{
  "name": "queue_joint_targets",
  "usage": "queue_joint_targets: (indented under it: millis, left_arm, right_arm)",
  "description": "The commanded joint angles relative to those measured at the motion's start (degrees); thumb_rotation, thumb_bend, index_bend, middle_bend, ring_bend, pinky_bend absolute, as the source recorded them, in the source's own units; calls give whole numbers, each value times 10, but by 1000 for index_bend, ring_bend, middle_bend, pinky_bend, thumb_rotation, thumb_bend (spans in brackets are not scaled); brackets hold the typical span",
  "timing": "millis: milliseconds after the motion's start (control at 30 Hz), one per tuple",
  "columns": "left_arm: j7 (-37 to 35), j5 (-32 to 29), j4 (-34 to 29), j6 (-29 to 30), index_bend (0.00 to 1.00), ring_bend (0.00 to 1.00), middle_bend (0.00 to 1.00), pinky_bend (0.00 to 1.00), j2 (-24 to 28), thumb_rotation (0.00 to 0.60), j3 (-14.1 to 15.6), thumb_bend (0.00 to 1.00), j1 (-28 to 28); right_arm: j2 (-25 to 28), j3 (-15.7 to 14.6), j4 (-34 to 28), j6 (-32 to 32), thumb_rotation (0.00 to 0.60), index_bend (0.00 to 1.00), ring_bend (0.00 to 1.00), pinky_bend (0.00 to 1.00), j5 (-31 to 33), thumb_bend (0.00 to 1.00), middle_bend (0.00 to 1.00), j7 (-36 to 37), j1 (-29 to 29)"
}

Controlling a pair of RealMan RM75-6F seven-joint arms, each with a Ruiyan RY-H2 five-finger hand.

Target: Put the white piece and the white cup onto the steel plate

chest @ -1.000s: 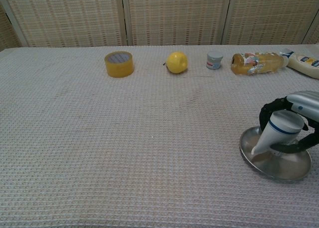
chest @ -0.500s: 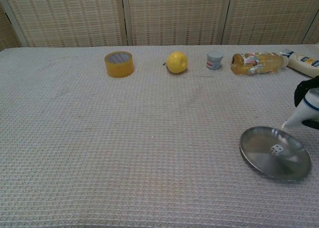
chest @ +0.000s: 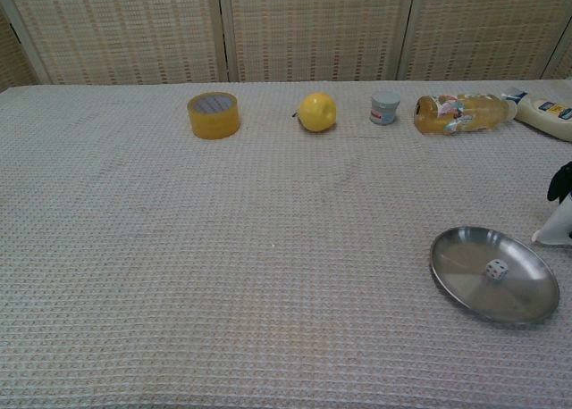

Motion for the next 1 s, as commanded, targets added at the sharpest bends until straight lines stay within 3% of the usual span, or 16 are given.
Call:
queue_joint_targets:
  millis: [33, 133, 267, 500, 600, 667, 800, 900, 1000]
  left_arm:
    - [-1, 0, 0, 1, 294, 154, 226, 150, 0, 600, 0, 465, 0]
    - [-1, 0, 0, 1, 293, 155, 226, 150, 1, 600, 0, 465, 0]
    - [-1, 1, -1, 1, 294, 155, 226, 150, 1, 600, 0, 465, 0]
    - [-1, 0, -1, 1, 294, 154, 227, 150, 1, 600, 0, 464, 0]
    - [-1, 0, -1, 1, 294, 155, 226, 150, 1, 600, 1, 464, 0]
    - [1, 0, -1, 0, 294, 155, 226, 150, 0, 600, 1, 464, 0]
    - [1, 0, -1, 0, 294, 155, 227, 150, 0, 600, 1, 464, 0]
    - [5, 0, -2, 1, 294, 156, 228, 150, 0, 600, 2, 465, 0]
    - [13, -2, -4, 1, 294, 156, 228, 151, -1, 600, 3, 465, 0]
  right_arm:
    - [-12, -4, 24, -9, 600, 300, 158, 604, -4, 125, 317, 17, 3]
    - [-13, -9, 34, -15, 600, 196, 34, 500, -9, 106, 187, 21, 5]
    - [-5, -14, 28, -10, 600, 41, 0, 351, -17, 72, 40, 17, 5]
    - [45, -20, -44, 16, 600, 0, 0, 136, -30, 46, 0, -22, 0]
    - [98, -24, -126, 11, 600, 0, 0, 65, -29, 40, 0, -76, -3]
    - [150, -26, -213, -4, 600, 0, 0, 39, -16, 39, 0, -139, -6]
    - [179, -23, -266, -8, 600, 0, 0, 32, -5, 36, 0, -173, -9]
    - [241, -7, -402, 49, 600, 0, 0, 35, 25, 35, 0, -245, -46]
    - [259, -8, -465, 107, 600, 0, 0, 36, 39, 35, 0, -325, -87]
